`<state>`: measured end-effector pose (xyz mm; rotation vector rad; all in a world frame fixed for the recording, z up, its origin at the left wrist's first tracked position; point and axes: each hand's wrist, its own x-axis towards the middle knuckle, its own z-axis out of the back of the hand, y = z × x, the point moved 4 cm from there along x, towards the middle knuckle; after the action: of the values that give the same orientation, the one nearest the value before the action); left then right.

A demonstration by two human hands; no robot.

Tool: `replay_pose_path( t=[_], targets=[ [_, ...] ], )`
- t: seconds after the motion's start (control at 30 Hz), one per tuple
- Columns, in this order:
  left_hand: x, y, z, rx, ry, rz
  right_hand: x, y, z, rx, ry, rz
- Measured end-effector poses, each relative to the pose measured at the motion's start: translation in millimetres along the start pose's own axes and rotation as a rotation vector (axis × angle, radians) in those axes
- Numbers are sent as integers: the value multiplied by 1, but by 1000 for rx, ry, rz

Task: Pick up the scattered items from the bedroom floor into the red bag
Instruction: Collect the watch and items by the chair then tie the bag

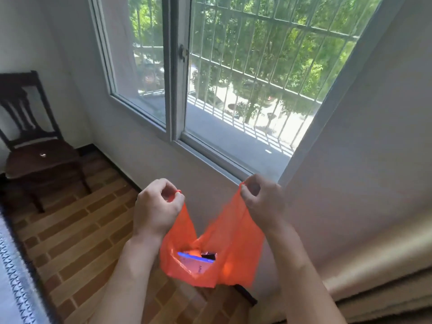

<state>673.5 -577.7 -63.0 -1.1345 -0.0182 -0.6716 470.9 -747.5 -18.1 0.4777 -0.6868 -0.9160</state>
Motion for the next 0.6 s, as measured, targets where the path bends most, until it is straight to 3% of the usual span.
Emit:
replay_pose_path(
  t=[0.6],
  targets=[
    [118, 86, 80, 342, -381, 227, 169, 88, -196, 288, 363, 224]
  ],
)
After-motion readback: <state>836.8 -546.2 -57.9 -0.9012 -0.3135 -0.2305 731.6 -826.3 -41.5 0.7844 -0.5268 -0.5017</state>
